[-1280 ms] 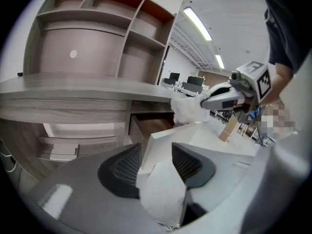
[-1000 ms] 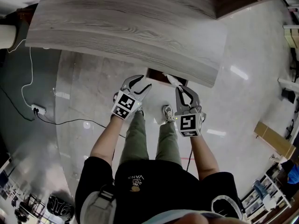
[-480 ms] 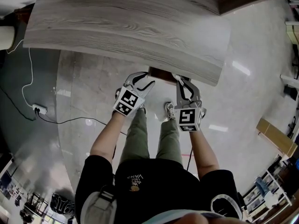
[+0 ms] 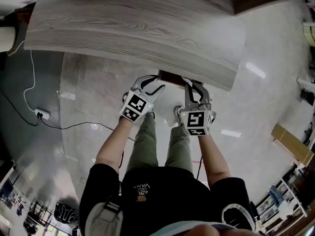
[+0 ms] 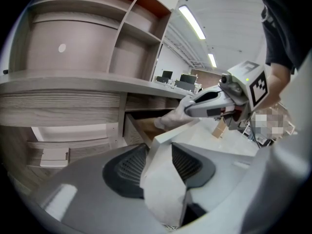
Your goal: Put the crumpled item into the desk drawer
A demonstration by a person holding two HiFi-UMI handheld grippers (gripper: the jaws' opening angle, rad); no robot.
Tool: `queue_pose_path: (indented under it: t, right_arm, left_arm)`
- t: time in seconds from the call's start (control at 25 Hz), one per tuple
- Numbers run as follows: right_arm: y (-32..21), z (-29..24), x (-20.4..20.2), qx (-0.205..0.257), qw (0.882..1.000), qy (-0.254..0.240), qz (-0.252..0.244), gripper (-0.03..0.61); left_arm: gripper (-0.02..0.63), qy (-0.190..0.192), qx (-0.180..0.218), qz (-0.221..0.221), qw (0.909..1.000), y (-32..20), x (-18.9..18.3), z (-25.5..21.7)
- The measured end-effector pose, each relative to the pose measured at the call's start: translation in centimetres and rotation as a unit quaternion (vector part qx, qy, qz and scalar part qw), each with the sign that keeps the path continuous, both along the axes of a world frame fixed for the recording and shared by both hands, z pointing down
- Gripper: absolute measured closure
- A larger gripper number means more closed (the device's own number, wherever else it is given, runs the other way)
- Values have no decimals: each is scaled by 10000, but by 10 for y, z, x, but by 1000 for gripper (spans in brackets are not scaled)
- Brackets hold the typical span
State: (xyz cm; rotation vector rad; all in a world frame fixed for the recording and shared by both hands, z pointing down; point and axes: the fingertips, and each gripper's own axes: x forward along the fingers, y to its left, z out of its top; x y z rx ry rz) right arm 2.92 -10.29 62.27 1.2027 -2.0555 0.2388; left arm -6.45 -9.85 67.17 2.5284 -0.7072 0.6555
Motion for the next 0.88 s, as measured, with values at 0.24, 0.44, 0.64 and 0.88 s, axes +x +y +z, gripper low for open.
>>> queue_pose_path:
  t: [0.24,0.44,0.64,0.88]
  right_arm:
    - [-3,5,-5,-30,9998,-183,107,560]
    - [-6,-3,-10,-33,9989,-459,103,523]
    - [-3,-8,-14,-75,9982,-595,45,508]
    - [5,-24,-15,-13,9963,-854,55,505]
  left_arm:
    - [405,11,0,5,10000,0,0,1]
    - [405,7,-10,5,10000,-1,0,1]
    - [405,-8,-25,-12,10000,0,0,1]
    - [405,-5,-32,-49,10000,0,-1,1]
